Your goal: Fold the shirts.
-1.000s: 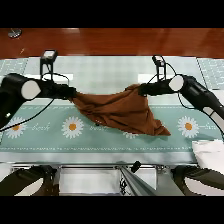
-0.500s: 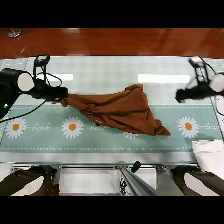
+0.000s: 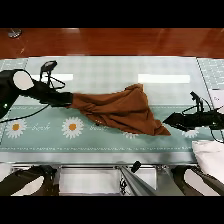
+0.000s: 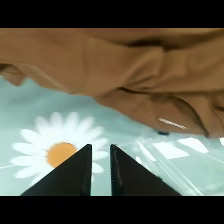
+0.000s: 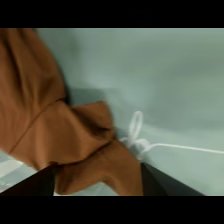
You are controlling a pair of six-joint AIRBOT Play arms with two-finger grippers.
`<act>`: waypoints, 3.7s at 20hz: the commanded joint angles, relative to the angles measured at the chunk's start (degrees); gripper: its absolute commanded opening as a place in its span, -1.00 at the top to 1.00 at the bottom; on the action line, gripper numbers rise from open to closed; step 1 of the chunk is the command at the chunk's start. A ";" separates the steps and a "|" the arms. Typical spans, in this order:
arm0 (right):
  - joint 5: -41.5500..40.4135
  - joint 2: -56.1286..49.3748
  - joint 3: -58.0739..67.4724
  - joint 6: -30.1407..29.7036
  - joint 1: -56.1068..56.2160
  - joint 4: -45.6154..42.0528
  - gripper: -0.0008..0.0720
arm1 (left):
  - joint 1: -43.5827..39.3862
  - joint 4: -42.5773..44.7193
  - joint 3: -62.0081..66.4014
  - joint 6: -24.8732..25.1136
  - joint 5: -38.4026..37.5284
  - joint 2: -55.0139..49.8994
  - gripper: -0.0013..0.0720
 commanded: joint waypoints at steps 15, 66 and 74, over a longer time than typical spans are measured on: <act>-4.81 0.02 -2.21 -2.80 -0.70 9.79 -0.66 | -20.70 -42.51 -22.75 4.46 34.99 -8.52 -0.90; -16.63 23.26 49.62 -0.68 0.96 46.62 0.89 | -8.41 -49.57 30.64 21.27 38.86 26.36 0.91; -14.08 23.19 67.69 7.69 0.96 25.75 0.89 | -8.37 -40.48 36.81 12.50 24.30 27.56 0.91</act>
